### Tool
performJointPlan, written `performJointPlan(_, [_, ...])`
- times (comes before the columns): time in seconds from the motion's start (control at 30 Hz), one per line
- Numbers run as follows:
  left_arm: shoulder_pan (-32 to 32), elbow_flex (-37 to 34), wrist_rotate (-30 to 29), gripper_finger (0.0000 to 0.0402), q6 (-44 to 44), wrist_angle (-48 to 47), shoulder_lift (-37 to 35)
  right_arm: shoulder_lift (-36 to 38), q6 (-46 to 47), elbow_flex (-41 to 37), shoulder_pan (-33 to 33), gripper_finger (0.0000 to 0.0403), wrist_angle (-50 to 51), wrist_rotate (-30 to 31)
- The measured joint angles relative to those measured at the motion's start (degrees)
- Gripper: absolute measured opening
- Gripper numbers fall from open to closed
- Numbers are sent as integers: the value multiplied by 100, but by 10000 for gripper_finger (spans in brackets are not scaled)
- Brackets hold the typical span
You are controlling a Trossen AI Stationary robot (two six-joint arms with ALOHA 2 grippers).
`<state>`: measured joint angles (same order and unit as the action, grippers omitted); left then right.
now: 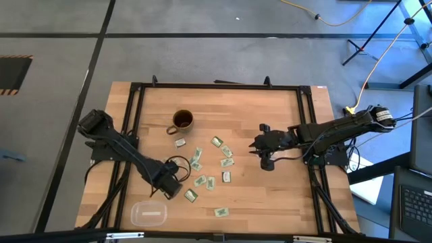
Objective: Pick and place Stevia / Truvia into bins
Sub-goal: Put the stevia packet into the bottom transparent container
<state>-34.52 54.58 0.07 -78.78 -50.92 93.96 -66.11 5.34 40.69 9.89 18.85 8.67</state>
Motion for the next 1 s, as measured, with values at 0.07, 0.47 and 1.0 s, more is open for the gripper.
performJointPlan(0.07, [0,17,0,127,0,-10,45,0,7,0,0,119,0,0])
performJointPlan(0.47, [0,14,152,130,144,468,344,0,24,0,-2,119,-114,-7])
performJointPlan(1.0, [8,25,431,90,154,446,656,-4,55,0,-2,119,-111,-13])
